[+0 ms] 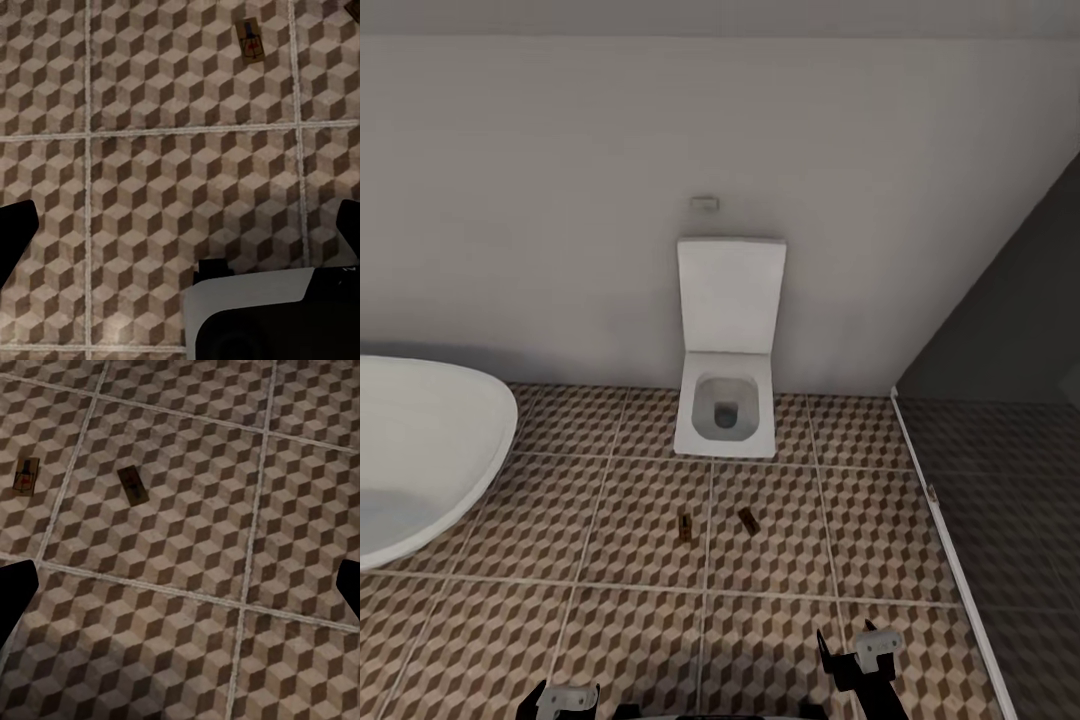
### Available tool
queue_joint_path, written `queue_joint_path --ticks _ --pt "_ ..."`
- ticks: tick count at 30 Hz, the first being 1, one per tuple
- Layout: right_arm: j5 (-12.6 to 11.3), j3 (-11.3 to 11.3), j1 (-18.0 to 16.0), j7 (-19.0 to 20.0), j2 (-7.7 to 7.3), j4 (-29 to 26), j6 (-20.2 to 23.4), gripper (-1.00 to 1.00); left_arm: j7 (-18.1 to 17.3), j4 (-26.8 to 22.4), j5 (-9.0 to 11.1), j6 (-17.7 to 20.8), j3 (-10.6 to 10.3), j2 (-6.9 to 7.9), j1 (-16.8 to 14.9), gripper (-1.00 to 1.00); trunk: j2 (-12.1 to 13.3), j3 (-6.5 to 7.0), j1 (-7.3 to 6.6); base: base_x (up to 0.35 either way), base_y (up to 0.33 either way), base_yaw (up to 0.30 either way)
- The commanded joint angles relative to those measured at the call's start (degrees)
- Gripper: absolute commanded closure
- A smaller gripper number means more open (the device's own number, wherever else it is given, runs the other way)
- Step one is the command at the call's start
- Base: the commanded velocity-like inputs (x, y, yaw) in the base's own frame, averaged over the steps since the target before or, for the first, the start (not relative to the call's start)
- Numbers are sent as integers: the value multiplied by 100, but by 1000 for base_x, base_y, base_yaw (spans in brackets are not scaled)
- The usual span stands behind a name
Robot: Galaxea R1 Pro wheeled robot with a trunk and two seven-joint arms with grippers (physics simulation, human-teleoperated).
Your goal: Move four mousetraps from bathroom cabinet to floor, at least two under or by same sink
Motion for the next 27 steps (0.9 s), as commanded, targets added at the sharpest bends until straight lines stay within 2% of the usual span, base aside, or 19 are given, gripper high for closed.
queue_joint_path --ticks 1,27 --pt "-57 53 -2 -7 0 2 -16 -100 15 16 18 -25 -48 -5 -5 -100 -8 2 3 0 0 0" --pt "-57 53 -4 -7 1 2 -19 -100 15 16 18 -25 -48 -10 -5 -100 -8 241 3 0 0 0"
